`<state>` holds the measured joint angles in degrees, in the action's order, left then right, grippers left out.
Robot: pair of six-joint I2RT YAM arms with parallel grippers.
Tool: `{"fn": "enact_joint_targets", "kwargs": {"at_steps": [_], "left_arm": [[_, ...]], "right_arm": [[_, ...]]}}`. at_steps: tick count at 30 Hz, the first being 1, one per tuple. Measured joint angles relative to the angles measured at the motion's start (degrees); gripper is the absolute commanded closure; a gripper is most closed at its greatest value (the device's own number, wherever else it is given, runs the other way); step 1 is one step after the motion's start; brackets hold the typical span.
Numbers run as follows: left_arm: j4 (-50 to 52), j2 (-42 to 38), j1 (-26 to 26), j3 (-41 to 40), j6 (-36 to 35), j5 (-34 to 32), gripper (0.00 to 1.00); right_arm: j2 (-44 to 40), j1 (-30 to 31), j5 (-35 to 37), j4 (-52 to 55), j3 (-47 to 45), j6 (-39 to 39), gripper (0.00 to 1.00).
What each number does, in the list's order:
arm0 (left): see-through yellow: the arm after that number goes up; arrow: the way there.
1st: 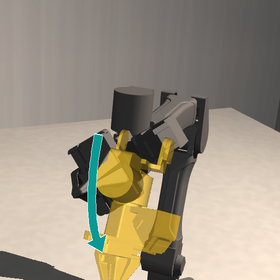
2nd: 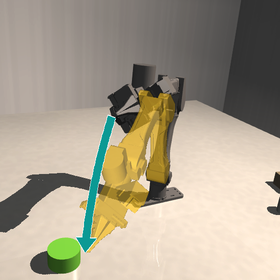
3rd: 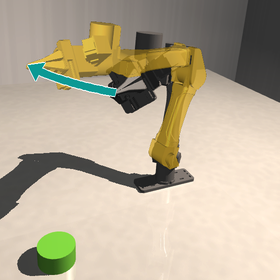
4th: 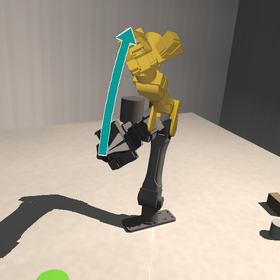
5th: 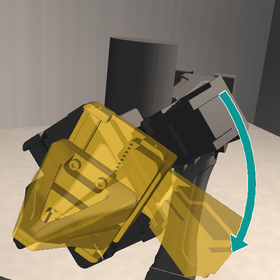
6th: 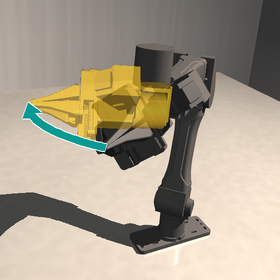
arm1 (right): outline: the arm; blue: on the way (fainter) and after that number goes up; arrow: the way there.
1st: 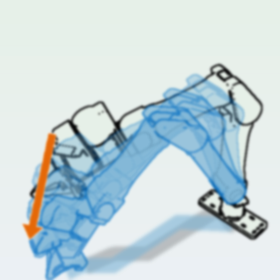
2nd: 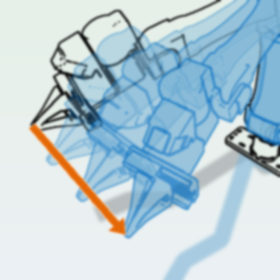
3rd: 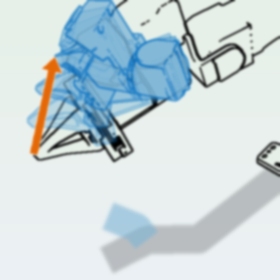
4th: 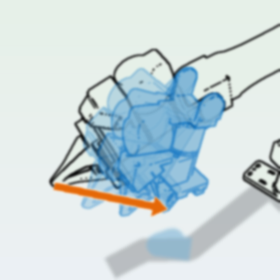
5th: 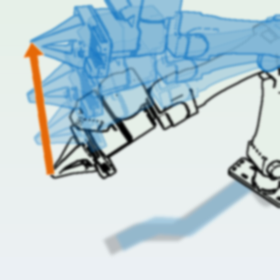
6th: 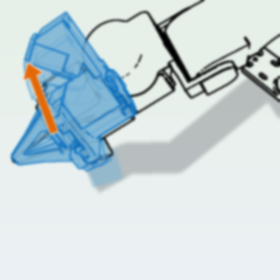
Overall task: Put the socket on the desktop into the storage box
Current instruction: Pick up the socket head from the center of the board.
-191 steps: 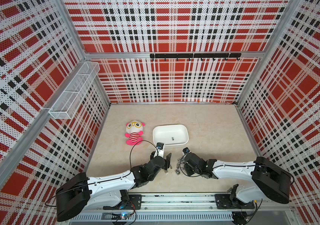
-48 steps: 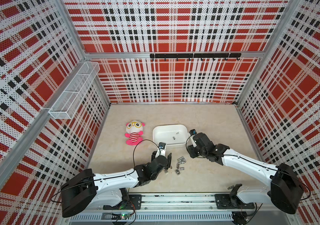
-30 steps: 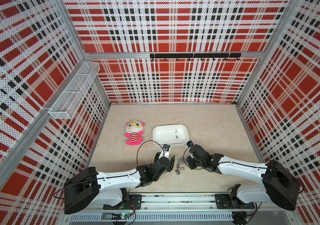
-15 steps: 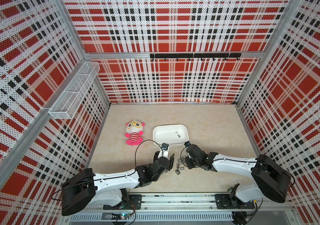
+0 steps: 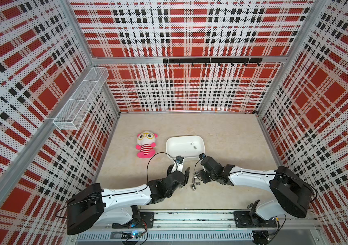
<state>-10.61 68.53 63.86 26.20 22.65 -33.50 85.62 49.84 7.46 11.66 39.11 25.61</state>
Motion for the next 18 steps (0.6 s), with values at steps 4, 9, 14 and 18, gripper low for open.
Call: {"fn": "enact_joint_targets", "kwargs": {"at_steps": [4, 9, 14, 18], "left_arm": [[0.0, 0.0, 0.0, 0.0, 0.0, 0.0, 0.33], [0.0, 0.0, 0.2, 0.0, 0.0, -0.1, 0.33], [0.0, 0.0, 0.3, 0.0, 0.0, -0.3, 0.33], [0.0, 0.0, 0.3, 0.0, 0.0, -0.4, 0.33]], "right_arm": [[0.2, 0.0, 0.0, 0.0, 0.0, 0.0, 0.66], [1.7, 0.1, 0.0, 0.0, 0.7, 0.0, 0.67], [2.1, 0.5, 0.1, 0.1, 0.8, 0.0, 0.67], [2.3, 0.7, 0.2, 0.2, 0.8, 0.0, 0.67]]}}
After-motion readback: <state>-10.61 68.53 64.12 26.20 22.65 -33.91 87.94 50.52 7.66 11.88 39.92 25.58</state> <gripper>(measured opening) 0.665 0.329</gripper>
